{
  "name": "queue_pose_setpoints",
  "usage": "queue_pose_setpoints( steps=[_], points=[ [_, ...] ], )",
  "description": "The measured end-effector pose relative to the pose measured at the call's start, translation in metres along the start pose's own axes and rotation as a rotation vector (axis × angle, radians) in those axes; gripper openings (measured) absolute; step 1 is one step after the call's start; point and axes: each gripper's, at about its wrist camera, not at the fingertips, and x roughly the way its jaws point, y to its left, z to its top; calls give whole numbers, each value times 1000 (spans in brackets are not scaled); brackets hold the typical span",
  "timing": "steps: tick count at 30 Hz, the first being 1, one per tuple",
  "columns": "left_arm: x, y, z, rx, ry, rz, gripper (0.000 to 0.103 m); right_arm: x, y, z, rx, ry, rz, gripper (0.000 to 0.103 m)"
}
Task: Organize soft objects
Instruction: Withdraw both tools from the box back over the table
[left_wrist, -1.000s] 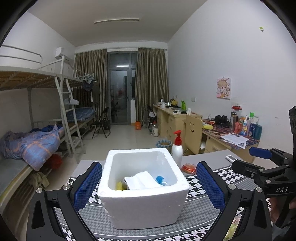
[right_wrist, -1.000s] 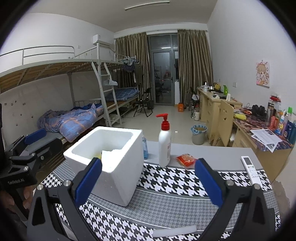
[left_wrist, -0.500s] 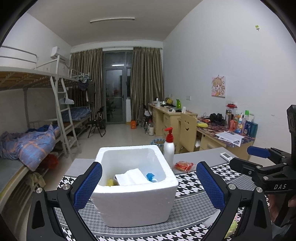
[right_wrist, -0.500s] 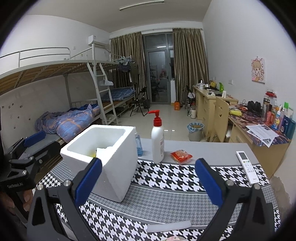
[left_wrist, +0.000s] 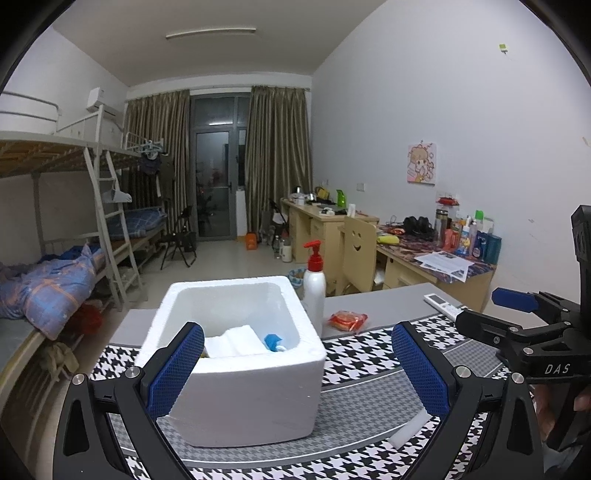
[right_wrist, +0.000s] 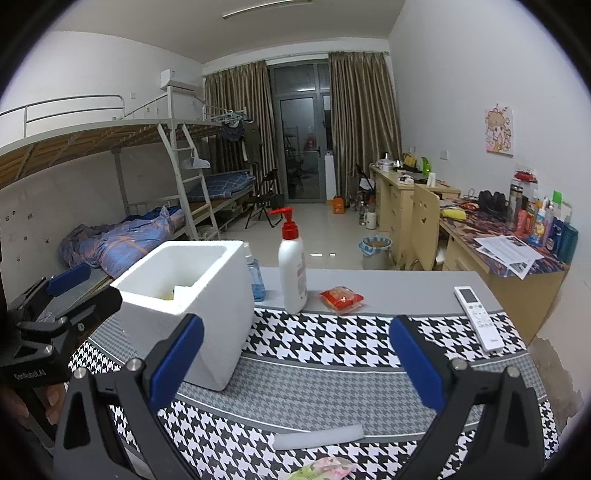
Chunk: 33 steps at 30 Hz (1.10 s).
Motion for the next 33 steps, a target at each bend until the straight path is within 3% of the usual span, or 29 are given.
queue_pose_setpoints(
  steps=[33],
  points=[
    [20, -29, -24, 40, 67, -120, 102, -14, -31, -27, 61, 15, -91, 102]
  ],
)
